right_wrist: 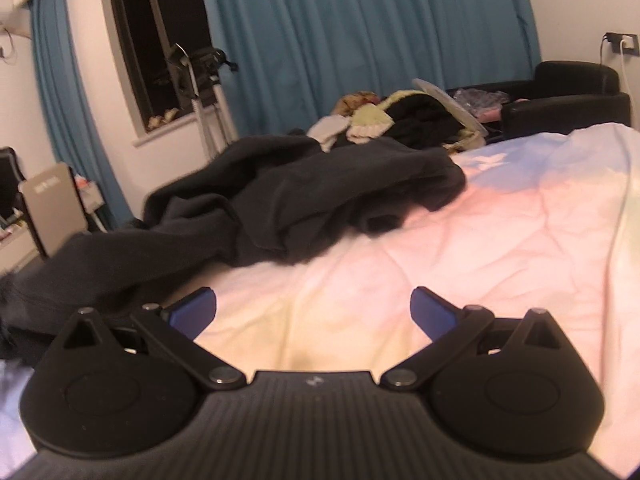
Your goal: Fold clothes
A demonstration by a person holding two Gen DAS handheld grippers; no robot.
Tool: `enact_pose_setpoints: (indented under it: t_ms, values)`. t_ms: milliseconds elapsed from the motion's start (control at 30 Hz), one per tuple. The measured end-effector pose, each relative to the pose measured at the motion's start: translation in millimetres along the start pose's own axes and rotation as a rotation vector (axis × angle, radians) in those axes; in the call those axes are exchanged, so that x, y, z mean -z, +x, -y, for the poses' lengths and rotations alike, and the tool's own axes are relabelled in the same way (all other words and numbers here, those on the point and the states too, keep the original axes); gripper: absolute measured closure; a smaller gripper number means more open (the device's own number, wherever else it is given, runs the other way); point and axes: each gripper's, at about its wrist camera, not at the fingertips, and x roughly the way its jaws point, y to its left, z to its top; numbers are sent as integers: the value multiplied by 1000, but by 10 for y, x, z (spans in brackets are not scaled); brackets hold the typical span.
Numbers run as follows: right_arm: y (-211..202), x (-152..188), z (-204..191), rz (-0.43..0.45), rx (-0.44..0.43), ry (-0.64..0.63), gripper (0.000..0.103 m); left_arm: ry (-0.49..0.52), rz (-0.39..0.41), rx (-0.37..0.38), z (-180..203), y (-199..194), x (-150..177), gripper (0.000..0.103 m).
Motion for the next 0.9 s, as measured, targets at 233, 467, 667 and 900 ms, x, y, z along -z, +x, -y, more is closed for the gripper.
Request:
enact_pose_setpoints:
  t_ms: [233,467,667,900]
  values:
    - [-4,-33,-28,37,-127,79,0,153,15,70,992,-253,51,13]
    - [570,-445,238,-85,-283,227,0,-133,-173,236,1544,163,469,12]
    - [1175,-622,715,-125,-310,466,0,-406,-281,288,1194,763,892,12]
    - [1817,-660,1010,-118,-329,661,3,-539,-245,274,816,1170,1149,20]
